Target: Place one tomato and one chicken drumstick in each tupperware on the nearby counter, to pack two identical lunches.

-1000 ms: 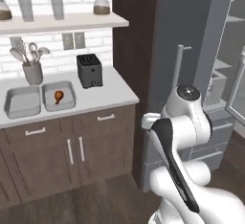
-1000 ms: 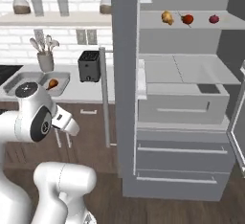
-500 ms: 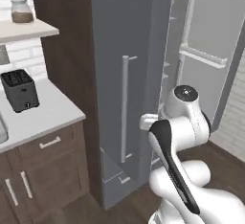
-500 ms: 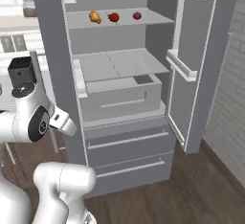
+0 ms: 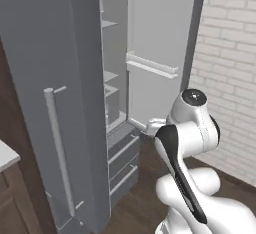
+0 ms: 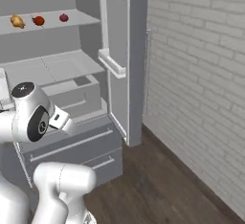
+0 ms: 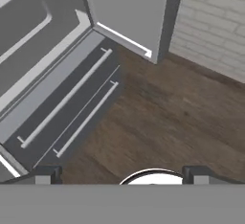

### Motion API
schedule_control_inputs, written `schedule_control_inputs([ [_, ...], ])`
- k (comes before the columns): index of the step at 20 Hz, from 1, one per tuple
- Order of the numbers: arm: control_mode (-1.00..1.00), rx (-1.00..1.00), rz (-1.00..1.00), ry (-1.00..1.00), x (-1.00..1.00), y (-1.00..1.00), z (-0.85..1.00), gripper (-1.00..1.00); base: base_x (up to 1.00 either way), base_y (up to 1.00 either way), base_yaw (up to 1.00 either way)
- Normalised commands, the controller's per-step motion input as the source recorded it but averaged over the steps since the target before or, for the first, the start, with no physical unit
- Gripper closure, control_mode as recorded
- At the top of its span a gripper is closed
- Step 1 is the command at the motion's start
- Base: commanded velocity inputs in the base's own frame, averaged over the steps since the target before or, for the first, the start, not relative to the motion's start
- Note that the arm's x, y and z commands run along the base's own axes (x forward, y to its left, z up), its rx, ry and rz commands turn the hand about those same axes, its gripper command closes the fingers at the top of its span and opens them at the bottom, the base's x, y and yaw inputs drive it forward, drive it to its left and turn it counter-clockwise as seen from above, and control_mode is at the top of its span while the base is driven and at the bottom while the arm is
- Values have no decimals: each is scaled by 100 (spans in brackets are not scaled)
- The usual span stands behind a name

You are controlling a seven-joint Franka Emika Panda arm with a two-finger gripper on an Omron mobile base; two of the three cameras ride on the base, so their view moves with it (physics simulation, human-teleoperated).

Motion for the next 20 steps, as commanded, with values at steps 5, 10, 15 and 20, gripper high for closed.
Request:
schedule_control_inputs([
  [5,100,0,0,0,0,0,0,-100,85,-41,17],
  [10,100,0,0,0,0,0,0,-100,-32,38,57],
  [15,100,0,0,0,0,0,0,-100,-8,16,49],
  [20,100,0,0,0,0,0,0,-100,8,-7,4],
])
